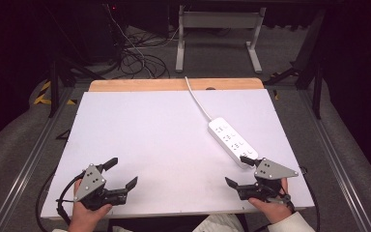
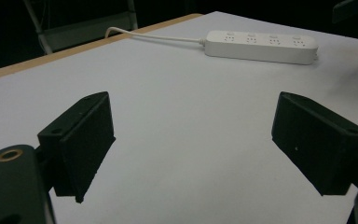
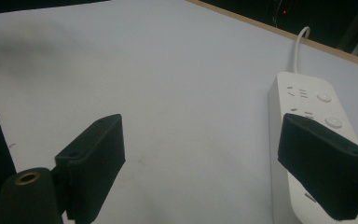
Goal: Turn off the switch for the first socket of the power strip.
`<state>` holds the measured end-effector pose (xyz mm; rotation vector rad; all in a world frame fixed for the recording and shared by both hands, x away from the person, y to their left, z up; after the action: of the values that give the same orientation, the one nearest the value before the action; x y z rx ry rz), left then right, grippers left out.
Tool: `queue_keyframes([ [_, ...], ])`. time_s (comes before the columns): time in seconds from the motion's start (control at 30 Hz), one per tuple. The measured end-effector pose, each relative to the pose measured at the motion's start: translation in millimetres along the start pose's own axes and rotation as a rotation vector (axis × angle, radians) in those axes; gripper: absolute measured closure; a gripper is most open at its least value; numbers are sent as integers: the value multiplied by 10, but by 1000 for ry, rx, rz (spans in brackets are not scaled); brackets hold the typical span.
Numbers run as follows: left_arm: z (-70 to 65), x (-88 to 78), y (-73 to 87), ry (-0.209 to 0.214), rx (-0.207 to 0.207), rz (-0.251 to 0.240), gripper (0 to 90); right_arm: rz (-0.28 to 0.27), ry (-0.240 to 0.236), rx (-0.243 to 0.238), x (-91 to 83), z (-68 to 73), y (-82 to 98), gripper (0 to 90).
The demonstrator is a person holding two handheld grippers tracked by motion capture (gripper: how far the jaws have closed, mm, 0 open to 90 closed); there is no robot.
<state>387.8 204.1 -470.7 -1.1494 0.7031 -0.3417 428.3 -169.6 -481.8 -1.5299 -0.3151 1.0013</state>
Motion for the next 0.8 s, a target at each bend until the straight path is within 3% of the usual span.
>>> queue_keyframes([
  [0.8, 8, -9, 7, -11, 2, 8, 136, 0, 10, -30, -6, 31, -14, 169],
])
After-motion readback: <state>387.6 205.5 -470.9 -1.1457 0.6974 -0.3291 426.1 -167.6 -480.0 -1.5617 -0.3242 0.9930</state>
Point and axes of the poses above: each handheld gripper's, and its own axes: x roughly forward along the jaws, y roughly out of its underside, z roughly to its left, the point moved 7 cm from there along x, roughly forward along the jaws, and after that the axes turned 11 degrees about x, right-handed, at the moved point
